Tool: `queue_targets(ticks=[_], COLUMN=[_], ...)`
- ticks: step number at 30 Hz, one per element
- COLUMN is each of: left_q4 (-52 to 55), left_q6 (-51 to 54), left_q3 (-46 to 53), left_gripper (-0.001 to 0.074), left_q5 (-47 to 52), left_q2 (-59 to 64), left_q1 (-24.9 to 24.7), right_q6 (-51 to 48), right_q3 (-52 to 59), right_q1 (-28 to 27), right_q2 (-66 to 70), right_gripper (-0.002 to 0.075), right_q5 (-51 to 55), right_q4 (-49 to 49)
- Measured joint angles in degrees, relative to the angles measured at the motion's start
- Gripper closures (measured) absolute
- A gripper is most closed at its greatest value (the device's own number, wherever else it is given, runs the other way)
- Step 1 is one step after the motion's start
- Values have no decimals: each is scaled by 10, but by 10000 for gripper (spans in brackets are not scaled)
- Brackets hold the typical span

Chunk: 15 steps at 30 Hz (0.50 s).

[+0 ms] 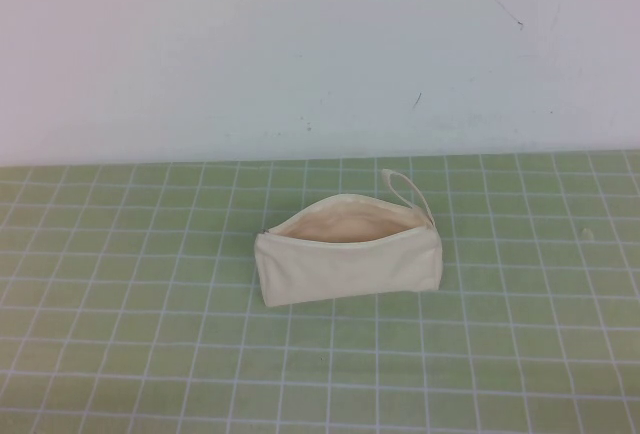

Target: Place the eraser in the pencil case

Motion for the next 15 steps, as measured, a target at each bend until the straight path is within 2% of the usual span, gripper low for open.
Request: queue_targets(ticks=[15], left_q4=[0], left_q6=[0], left_q3=[0], left_gripper=[738], left_q5=[0], left_q2=[0], left_q1=[0], right_q6=[0], right_q3=[-1], right_q1=[1], right_q2=[0], right_gripper=[727], right_q5=[5], right_q4=[1])
